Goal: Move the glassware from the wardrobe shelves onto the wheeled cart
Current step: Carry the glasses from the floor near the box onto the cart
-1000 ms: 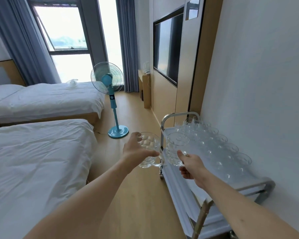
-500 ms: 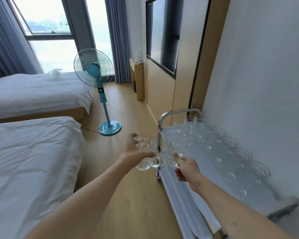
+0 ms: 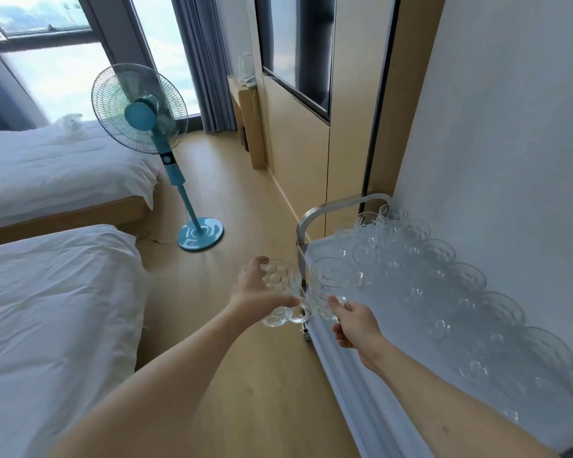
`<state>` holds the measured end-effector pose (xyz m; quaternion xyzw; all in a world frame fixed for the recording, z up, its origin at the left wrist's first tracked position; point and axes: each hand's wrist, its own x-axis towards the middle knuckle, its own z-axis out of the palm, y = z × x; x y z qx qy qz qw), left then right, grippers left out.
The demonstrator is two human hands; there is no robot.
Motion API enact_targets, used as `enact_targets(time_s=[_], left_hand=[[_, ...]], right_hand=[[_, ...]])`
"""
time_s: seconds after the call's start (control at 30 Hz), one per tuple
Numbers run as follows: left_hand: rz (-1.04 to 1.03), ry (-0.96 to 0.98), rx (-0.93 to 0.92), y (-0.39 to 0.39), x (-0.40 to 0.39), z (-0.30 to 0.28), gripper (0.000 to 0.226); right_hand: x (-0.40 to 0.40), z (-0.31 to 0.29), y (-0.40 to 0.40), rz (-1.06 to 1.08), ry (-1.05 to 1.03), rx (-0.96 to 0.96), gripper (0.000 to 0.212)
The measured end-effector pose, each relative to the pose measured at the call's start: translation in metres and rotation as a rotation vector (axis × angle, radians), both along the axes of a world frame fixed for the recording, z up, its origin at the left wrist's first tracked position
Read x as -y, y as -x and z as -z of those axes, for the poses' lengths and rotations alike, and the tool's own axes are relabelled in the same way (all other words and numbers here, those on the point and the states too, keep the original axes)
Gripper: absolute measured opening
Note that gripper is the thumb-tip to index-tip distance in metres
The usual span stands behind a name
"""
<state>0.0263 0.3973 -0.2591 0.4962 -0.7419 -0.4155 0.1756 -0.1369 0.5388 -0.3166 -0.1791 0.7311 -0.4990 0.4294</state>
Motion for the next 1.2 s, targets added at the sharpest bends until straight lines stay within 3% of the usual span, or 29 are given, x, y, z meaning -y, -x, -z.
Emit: enact_targets(time_s=[0.1,0.3,0.73,1.03,1.2], left_hand=[[0.031,0.005,0.034,0.012,0.017,0.009,0.118],[0.141,-0.02,0.104,0.035,0.051,0.034,0.116],[0.638,-0.003,0.204,0.104,0.105,0.08,0.109],[0.957,0.031,0.198,0.153,0.092,0.104,0.111],[1.078,0.003,0.199,0.18,0.062,0.116,0.113]], right_hand=[[0.011,0.009,0.007,0.015,-0.031,0.007,0.047],[0.02,0.033,0.012,0.077,-0.088,-0.014,0.041],[0.024,0.061,-0.004,0.481,-0.197,0.046,0.04],[0.004,0.081,-0.03,0.862,-0.239,0.119,0.041],[-0.019,0.092,-0.029,0.96,-0.253,0.155,0.045]])
